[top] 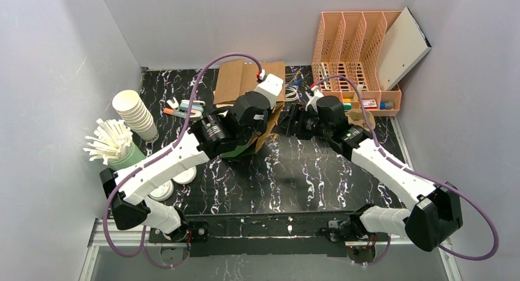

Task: Pack the takeout coffee
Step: Open the takeout bag.

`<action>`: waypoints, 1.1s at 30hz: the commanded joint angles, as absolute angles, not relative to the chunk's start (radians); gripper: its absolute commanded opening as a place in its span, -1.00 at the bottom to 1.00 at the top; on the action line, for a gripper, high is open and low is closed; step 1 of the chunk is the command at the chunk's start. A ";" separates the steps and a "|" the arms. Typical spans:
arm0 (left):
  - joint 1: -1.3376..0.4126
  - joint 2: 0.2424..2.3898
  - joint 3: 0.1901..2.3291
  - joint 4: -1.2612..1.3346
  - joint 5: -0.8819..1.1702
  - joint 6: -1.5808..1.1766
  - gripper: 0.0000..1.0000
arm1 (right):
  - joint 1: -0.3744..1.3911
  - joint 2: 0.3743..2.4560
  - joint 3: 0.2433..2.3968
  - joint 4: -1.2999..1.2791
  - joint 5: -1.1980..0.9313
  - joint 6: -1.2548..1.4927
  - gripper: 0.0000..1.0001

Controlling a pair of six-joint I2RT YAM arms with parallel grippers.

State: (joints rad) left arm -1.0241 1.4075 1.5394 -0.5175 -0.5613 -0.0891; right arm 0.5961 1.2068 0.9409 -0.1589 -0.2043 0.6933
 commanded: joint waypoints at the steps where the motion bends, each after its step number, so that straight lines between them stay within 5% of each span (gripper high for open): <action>1: -1.021 1.360 1.574 -0.494 -0.572 -0.060 -1.00 | 0.600 1.203 1.014 -0.208 -0.336 0.654 0.47; 16: -1.021 1.337 1.637 -0.523 -0.907 0.099 -1.00 | 0.598 1.174 0.977 -0.436 -0.042 0.637 0.33; 33: -1.021 1.304 1.628 -0.523 -1.191 0.201 -1.00 | 0.595 1.076 0.941 -0.589 0.463 0.868 0.44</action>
State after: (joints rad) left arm -1.0241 1.3445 1.6058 -0.5179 -1.0569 0.1757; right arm 0.5961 1.0977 0.9348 -0.5293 0.3180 0.7918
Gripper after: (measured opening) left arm 0.014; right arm 0.711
